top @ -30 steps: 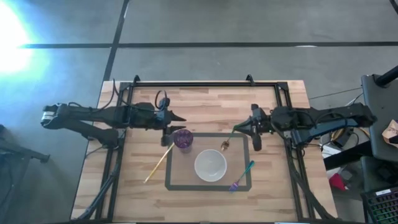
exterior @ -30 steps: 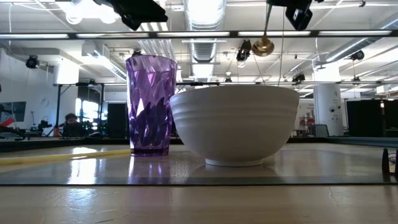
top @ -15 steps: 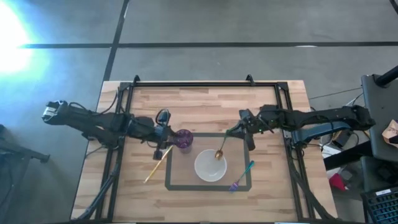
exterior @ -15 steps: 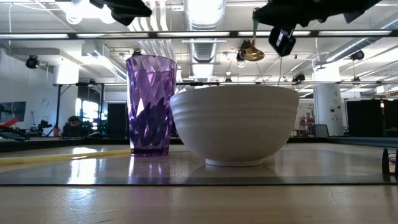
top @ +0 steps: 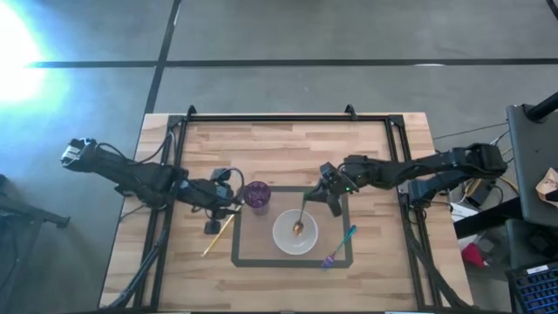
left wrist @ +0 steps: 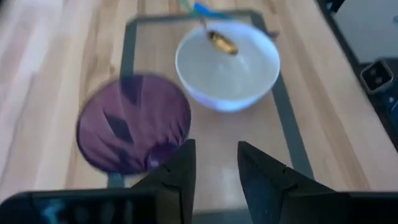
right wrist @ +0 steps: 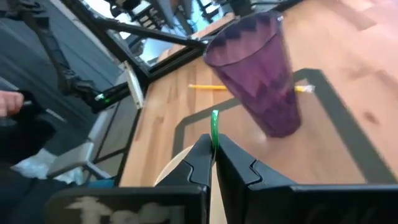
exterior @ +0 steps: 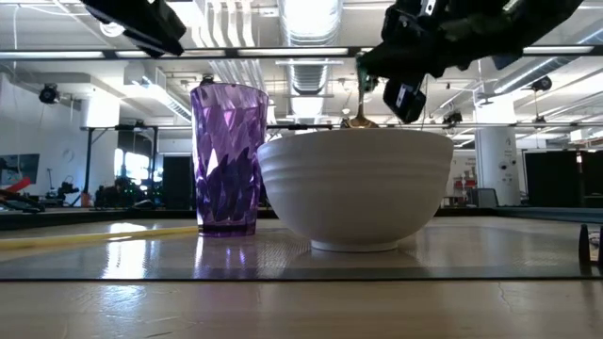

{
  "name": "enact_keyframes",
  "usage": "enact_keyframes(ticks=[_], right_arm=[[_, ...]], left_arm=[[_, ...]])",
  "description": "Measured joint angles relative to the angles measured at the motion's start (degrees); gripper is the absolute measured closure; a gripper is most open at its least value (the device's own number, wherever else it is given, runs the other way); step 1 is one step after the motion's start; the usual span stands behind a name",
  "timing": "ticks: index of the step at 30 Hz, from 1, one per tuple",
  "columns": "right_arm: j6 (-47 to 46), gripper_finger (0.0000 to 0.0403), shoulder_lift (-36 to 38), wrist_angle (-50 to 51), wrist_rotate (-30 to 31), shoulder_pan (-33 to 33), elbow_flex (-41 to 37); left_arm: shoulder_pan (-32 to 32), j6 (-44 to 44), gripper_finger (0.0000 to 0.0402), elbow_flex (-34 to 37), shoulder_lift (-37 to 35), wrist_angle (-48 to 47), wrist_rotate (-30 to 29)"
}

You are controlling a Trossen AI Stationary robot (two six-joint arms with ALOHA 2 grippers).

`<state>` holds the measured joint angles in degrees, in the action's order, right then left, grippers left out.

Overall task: Pick & Place Utensil
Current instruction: Put the green spoon on the white bowl

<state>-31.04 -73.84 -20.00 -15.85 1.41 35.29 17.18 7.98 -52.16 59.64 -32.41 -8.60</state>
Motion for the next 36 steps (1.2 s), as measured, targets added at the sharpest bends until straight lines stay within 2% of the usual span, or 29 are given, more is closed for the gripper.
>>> enact_keyframes(ticks=[12,19,36], right_arm=[[-1.72,0.0392,-8.21,-3.4,-0.87,0.0,0.01],[-1.79,0.0392,-10.34,-6.3,-0.78,0.0,0.04],[0.62,0.0392,-12.17,-5.48,1.43,0.0,0.04]], left_arm=[[5.1,16.11,0.0292,0.37,0.11,-12.85,-0.04],[7.31,23.35,0.0293,4.15,0.11,-13.19,0.55],[9.43,36.6,0.0298,12.63,0.11,-9.81,2.14]])
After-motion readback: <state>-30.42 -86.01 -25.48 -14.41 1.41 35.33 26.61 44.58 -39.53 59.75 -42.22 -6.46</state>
